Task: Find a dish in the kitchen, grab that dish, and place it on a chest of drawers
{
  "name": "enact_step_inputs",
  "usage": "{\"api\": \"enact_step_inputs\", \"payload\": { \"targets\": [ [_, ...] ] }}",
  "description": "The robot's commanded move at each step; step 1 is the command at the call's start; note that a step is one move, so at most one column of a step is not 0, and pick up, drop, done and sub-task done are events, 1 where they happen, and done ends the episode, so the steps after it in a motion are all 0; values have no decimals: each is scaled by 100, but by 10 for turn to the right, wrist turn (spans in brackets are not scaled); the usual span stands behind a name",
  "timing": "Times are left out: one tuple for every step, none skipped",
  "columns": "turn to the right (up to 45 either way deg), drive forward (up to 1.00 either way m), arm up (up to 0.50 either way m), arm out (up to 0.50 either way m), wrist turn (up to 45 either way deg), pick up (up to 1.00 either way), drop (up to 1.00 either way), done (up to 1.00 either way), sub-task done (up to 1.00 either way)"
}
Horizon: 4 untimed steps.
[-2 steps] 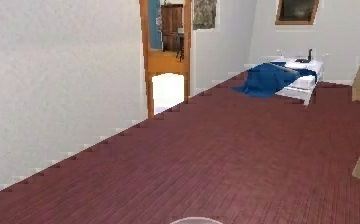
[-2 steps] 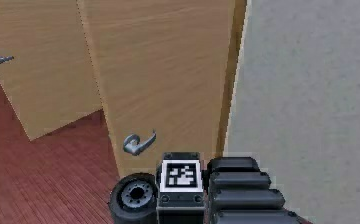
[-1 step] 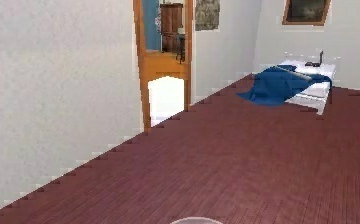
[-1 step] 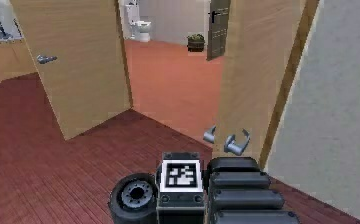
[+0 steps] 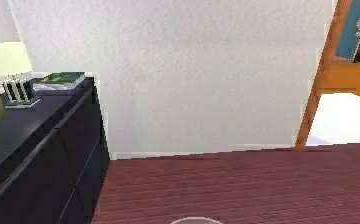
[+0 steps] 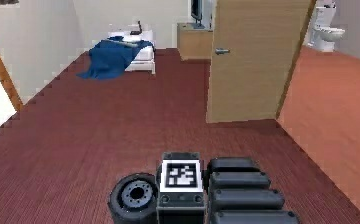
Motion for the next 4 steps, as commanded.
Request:
{"api": "enact_step_inputs", "payload": {
  "targets": [
    [-90,0,0,0,0,0,0,0,0],
    [0,50,0,0,0,0,0,0,0],
    [-450,0,0,0,0,0,0,0,0],
    [-450,0,0,0,0,0,0,0,0]
  ]
}}
